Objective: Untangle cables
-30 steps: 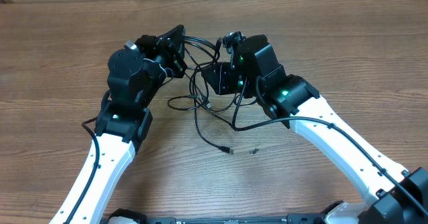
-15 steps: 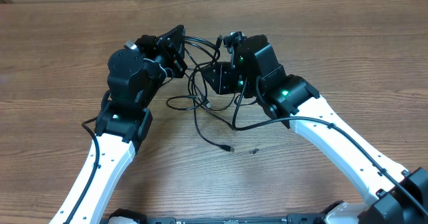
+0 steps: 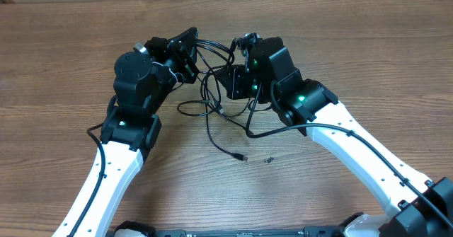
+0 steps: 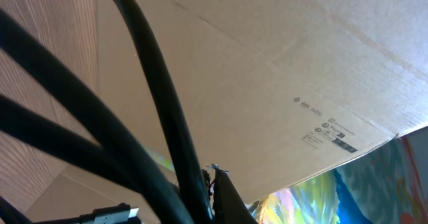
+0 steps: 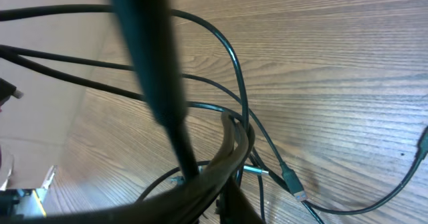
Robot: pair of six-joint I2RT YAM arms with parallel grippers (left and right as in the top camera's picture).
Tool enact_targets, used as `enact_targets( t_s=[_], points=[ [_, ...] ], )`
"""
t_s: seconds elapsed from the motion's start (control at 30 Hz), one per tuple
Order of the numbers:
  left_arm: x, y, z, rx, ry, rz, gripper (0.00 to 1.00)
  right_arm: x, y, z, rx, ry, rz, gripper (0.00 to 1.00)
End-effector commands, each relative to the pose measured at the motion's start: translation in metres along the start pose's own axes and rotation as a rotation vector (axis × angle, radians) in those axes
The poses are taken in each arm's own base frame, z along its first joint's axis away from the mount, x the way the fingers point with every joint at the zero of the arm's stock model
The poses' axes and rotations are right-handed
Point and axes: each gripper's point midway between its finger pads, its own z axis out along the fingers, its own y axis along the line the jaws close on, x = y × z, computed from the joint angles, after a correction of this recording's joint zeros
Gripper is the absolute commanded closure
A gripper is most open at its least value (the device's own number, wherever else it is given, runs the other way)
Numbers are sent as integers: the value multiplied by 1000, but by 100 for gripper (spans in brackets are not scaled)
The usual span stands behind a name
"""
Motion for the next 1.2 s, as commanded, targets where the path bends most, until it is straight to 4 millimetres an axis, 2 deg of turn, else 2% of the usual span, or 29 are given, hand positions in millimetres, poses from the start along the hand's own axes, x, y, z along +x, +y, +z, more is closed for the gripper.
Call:
enact_targets(
  t_s=[0.0, 0.1, 0.17, 0.2, 0.3, 0.6, 0.73, 0.83, 1.17],
  points=[
    [11, -5, -2, 6, 44, -8, 96, -7, 0, 1, 18, -27, -12, 72],
    [12, -5, -2, 3, 49, -8, 96, -8, -2, 1, 27, -35, -1, 64],
    [14, -4, -1, 2, 51, -7, 96, -9, -4, 1, 40, -42, -1, 63],
    [14, -4, -1, 1, 52, -7, 96, -10, -4, 1, 42, -44, -1, 69],
    [14, -4, -1, 1, 51, -7, 96, -10, -4, 1, 42, -44, -1, 77],
    [21, 0, -1, -10, 72, -6, 96, -12, -8, 1, 62, -56, -1, 80],
    [23, 1, -1, -13, 77, -5, 96, -12, -8, 1, 62, -56, -1, 93],
    [22, 1, -1, -11, 73, -6, 96, -11, -8, 1, 63, -53, 0, 96],
    [-5, -11, -1, 63, -79, -9, 96, 22, -28, -2, 144, 78, 34, 96]
  ],
)
